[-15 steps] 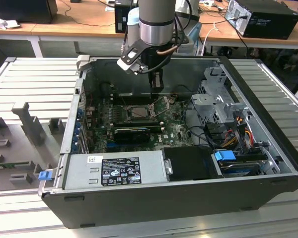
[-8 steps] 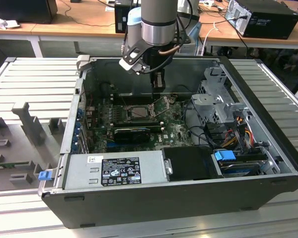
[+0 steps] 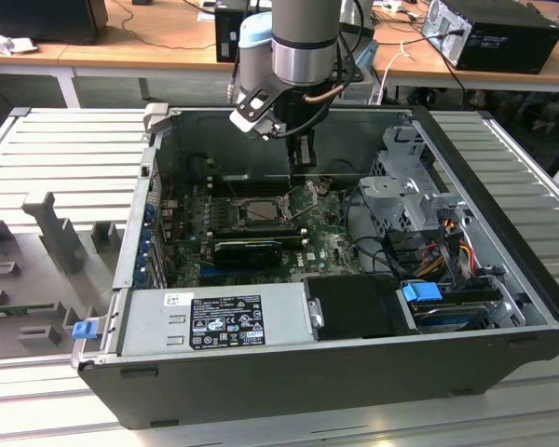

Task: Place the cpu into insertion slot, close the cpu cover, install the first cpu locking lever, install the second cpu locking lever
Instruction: 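Close the cpu cover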

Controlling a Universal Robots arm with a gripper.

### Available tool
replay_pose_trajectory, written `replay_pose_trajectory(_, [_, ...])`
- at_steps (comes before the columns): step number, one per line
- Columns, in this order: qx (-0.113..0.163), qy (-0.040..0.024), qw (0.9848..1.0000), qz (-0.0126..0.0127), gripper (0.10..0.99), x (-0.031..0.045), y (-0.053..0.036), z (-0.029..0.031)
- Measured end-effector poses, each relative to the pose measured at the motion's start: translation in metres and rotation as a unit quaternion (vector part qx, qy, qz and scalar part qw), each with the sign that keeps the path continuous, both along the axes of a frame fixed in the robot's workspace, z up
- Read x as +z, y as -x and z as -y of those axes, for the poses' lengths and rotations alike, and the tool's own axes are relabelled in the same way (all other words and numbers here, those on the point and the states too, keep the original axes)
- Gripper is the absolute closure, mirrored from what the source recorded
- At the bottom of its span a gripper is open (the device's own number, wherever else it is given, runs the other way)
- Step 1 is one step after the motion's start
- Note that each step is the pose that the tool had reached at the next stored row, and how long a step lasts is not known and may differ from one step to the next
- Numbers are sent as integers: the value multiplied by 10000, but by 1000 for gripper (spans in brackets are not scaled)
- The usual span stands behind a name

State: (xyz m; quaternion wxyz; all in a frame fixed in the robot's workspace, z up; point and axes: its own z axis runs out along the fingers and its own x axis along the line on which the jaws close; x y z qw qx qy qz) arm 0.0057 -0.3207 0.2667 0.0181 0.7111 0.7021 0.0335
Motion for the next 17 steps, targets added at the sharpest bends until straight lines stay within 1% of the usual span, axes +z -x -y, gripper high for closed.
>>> replay_pose_trajectory(4, [2,-1,10000,0,980,13,-5,1])
replay_pose_trajectory(7, [1,0,10000,-2,980,13,-113,2])
replay_pose_trajectory(10, [1,0,10000,-2,980,11,-146,1])
replay_pose_trajectory(17, [1,-1,10000,-2,980,10,-189,1])
